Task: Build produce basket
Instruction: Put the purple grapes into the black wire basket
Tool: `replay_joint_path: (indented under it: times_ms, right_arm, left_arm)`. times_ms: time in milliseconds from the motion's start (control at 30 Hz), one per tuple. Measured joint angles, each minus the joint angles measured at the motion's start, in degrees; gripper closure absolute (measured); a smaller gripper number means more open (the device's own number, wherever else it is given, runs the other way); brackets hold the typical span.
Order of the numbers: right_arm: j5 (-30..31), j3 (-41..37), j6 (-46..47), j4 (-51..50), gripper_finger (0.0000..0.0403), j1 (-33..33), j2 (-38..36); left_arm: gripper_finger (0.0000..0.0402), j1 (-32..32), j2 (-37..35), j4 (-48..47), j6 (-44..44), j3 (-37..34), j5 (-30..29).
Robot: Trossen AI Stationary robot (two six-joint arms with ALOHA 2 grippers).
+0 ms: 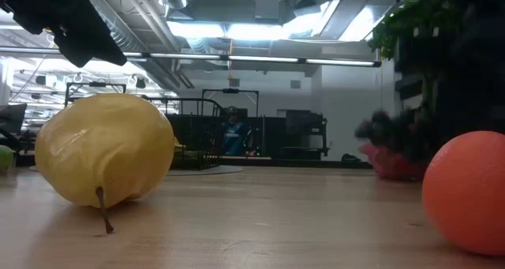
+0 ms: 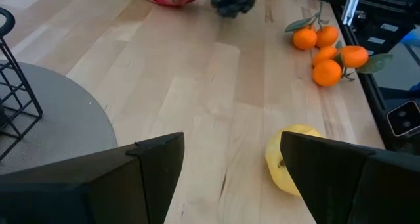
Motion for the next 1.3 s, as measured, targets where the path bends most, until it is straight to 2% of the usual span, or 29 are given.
replay_joint_path:
  times_ms: [100, 333, 533, 667, 833, 967, 1033, 1167, 1300]
  right_arm:
    - [0.3, 5.2, -6.3, 0.5, 0.0381, 0.2, 0.0]
    - [13.2, 20.9, -34.1, 6.9, 0.0387, -5.0, 0.5]
    - [12.9, 35.5, -51.4, 13.7, 0.0388, -14.9, 5.3]
    - [1.7, 46.3, -53.9, 15.8, 0.0391, -23.7, 12.7]
    - [-11.8, 60.6, -50.7, 14.6, 0.0388, -32.1, 24.5]
    - [-19.9, 71.3, -50.3, 9.4, 0.0348, -35.7, 33.5]
    - [-22.5, 76.6, -51.2, 4.9, 0.032, -36.7, 37.1]
    - [-22.5, 85.8, -51.4, -4.3, 0.0259, -38.0, 41.2]
    - [-22.3, 90.1, -49.2, -10.8, 0.0205, -38.7, 42.0]
  left_arm:
    - [0.0159, 0.0, 0.0, -0.1, 0.0, 0.0, -0.1]
    - [0.0159, 0.0, 0.0, -0.1, 0.0, 0.0, -1.7]
    - [0.0159, 0.0, 0.0, -0.2, 0.1, 0.0, -1.9]
    - [0.0159, 0.0, 0.0, -0.2, 0.4, 0.0, -1.9]
    - [0.0159, 0.0, 0.0, -0.2, 1.4, 0.0, -1.9]
    - [0.0159, 0.0, 0.0, -0.2, 1.5, 0.0, -1.9]
    - [0.0159, 0.0, 0.0, -0.2, 1.5, 0.0, -1.9]
    - [0.0159, 0.0, 0.0, -0.2, 1.5, 0.0, -1.9]
    - [0.0159, 0.0, 0.0, -0.2, 1.5, 0.0, -1.9]
